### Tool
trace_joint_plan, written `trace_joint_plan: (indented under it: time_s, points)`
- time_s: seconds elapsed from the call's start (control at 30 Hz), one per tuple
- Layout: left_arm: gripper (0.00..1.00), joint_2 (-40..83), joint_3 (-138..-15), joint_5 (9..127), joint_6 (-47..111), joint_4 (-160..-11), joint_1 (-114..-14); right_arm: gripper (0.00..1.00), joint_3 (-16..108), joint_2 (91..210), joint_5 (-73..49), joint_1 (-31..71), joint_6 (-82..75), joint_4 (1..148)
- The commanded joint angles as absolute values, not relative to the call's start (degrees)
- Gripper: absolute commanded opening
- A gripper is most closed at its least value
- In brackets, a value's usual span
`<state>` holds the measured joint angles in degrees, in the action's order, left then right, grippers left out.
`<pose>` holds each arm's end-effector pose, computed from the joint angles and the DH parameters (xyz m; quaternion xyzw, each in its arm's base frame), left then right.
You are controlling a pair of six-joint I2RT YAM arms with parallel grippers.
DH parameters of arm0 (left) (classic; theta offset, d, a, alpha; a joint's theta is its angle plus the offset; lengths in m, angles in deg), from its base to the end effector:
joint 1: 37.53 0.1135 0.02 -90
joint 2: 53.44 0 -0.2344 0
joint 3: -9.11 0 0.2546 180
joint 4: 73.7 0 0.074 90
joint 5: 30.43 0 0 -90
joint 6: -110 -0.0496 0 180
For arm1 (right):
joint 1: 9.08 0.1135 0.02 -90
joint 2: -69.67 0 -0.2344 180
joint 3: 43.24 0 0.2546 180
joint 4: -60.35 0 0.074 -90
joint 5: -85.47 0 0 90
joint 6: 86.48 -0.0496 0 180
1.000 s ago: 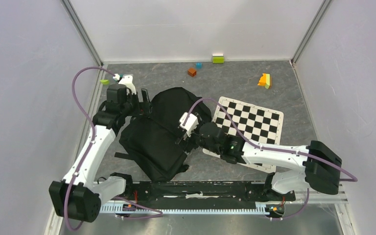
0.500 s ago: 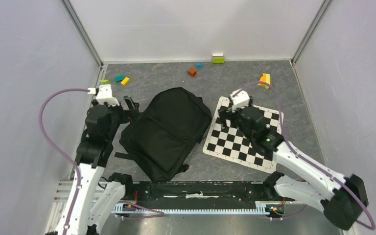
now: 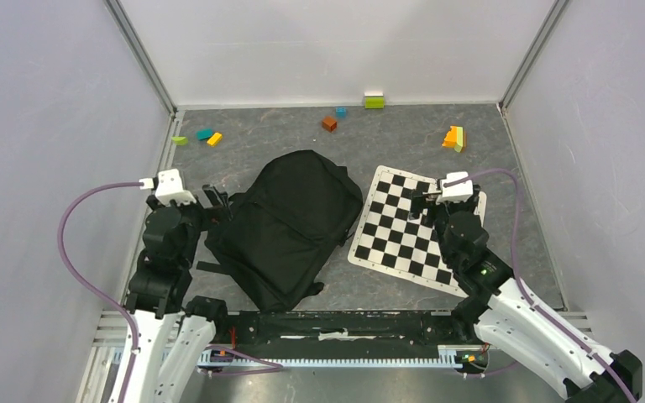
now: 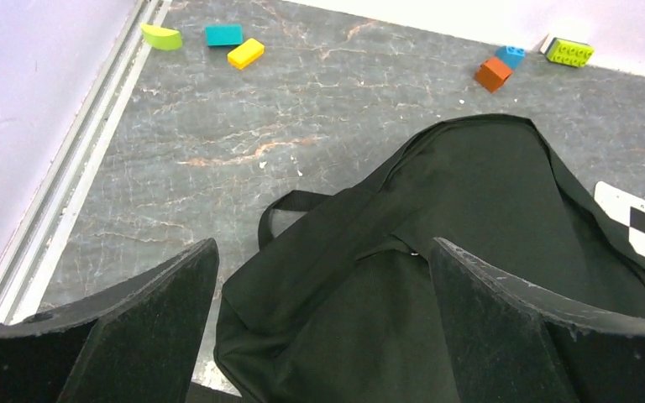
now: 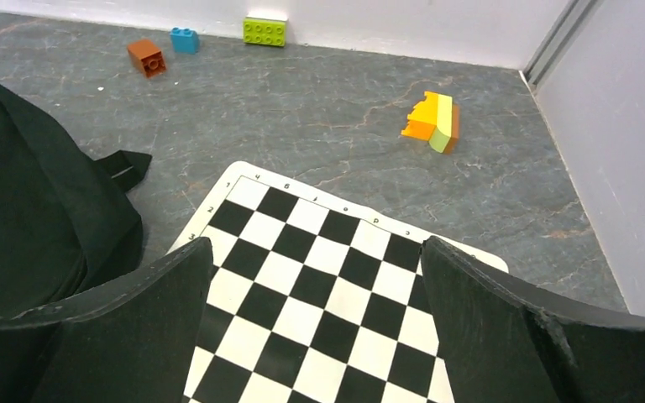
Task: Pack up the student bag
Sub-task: Reset both arms
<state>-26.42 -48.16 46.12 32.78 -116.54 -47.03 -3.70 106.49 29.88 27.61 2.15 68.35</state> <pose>0.1503 -0.0134 0.3216 -0.0954 0.7726 -0.0303 0.6270 0.1780 0.0977 0.2555 -0.0242 0.7331 0.0032 0.6797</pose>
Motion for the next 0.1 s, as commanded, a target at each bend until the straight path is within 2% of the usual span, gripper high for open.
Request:
trace_joint_plan:
  time_s: [0.0,0.07]
  points:
    - [1.0,-26.37,-48.39,45.69,34.66,-115.72,-47.02,0.98,-3.86,106.07,32.17,27.59,3.04,65.1]
    - [1.0,-26.25,-48.54,45.72,34.76,-115.74,-47.02,0.98,-3.95,106.19,32.18,27.58,3.02,65.19]
